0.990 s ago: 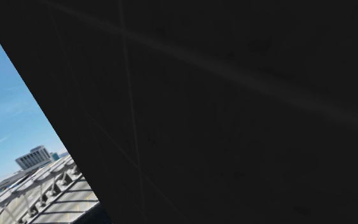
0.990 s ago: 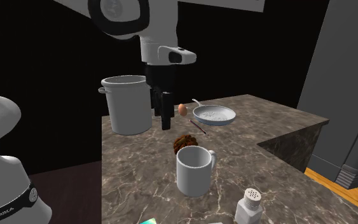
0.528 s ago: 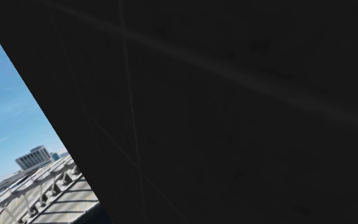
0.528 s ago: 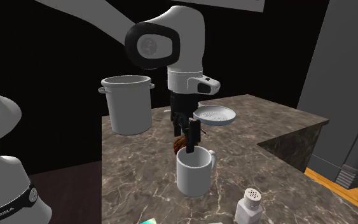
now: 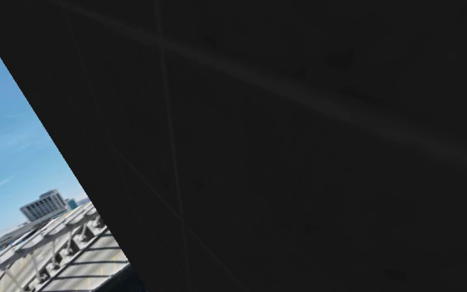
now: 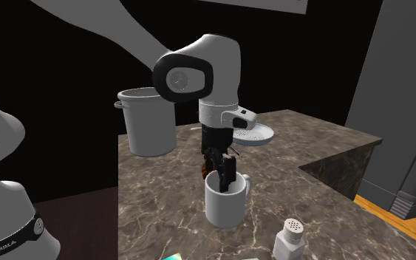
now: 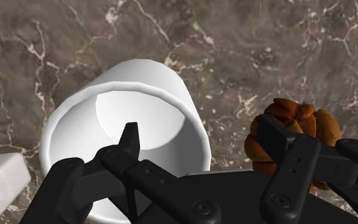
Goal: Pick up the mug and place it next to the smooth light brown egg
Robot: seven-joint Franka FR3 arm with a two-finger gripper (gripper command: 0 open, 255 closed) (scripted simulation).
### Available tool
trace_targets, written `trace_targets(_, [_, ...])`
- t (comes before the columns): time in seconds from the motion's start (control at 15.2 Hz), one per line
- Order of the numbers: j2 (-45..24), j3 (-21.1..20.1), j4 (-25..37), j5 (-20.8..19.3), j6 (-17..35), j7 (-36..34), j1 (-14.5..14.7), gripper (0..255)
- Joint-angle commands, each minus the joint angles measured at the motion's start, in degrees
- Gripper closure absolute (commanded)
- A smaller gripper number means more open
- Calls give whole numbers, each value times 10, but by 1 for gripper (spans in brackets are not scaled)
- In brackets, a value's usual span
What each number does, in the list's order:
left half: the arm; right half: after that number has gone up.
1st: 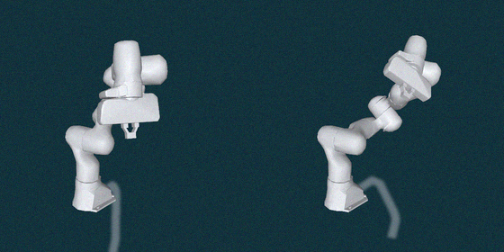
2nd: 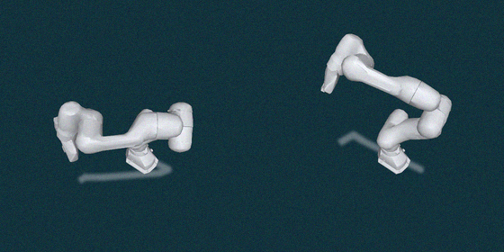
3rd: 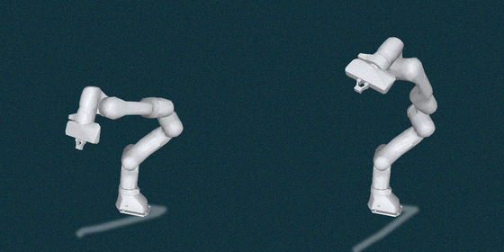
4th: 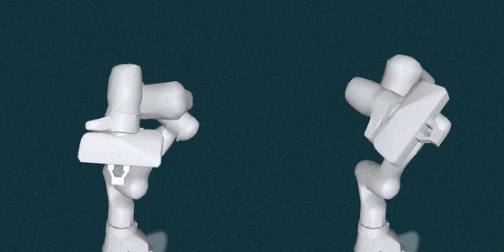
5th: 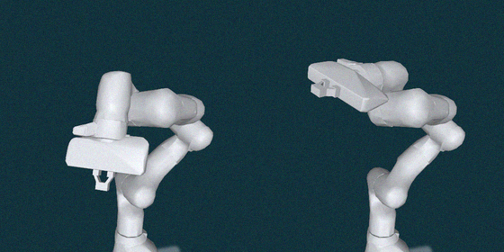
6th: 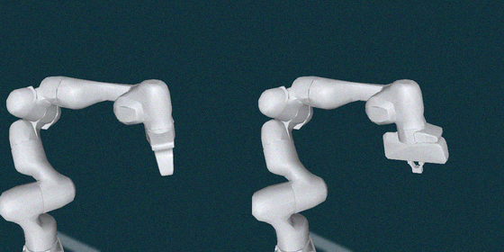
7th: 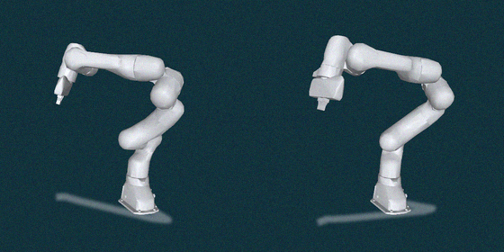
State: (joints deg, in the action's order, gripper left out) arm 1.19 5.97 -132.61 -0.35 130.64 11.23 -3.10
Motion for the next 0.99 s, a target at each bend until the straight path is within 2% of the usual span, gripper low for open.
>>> trace_targets(0.0, [-6,1,-4,1,10,2,-1,0])
trace_targets(0.46, [-6,1,-3,1,10,2,-1,0])
trace_targets(0.53, [-6,1,-3,1,10,2,-1,255])
trace_targets(0.92, [-6,1,-3,1,10,2,-1,255])
